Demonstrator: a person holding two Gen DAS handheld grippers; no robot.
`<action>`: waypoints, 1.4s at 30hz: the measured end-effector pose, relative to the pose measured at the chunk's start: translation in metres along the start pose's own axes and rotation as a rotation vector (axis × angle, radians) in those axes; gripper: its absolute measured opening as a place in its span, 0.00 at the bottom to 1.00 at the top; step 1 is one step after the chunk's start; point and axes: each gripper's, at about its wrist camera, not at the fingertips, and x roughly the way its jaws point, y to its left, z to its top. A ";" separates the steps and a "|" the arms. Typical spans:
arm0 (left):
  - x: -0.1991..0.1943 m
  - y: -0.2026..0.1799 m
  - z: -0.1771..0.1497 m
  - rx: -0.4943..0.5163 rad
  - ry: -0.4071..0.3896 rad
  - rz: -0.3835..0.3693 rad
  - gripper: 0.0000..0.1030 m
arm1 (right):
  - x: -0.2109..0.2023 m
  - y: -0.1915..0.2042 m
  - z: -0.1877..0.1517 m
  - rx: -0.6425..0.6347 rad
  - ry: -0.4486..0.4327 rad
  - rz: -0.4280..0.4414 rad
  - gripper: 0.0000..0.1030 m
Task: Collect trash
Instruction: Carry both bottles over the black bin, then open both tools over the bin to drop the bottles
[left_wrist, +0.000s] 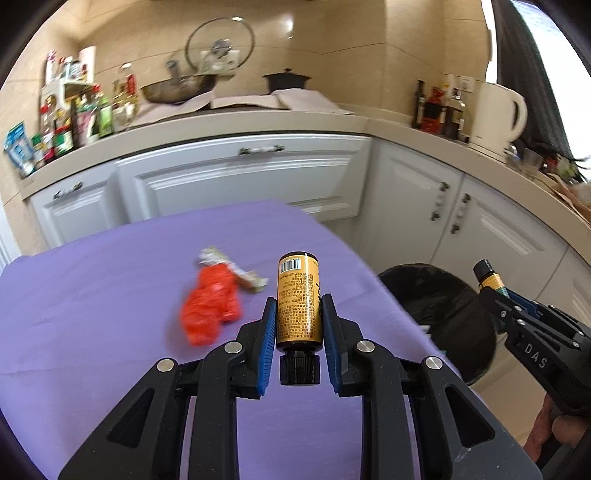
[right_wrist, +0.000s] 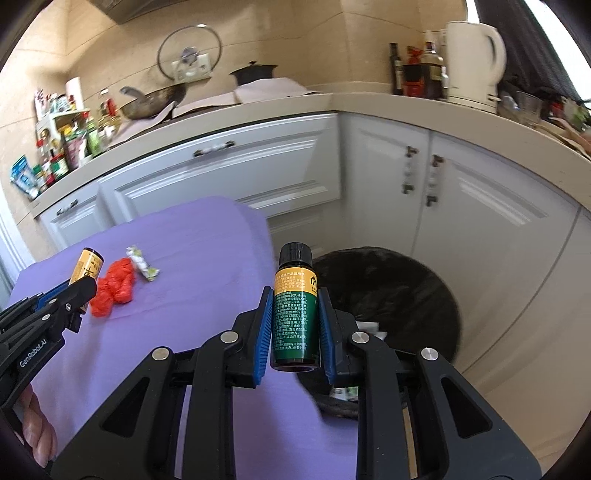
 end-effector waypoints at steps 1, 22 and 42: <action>0.001 -0.009 0.001 0.008 -0.007 -0.010 0.24 | -0.001 -0.006 0.000 0.004 -0.005 -0.008 0.22; 0.051 -0.117 -0.002 0.133 0.006 -0.071 0.24 | 0.020 -0.097 -0.011 0.077 -0.009 -0.114 0.22; 0.105 -0.156 -0.001 0.173 0.126 -0.037 0.24 | 0.058 -0.122 -0.016 0.112 0.031 -0.112 0.22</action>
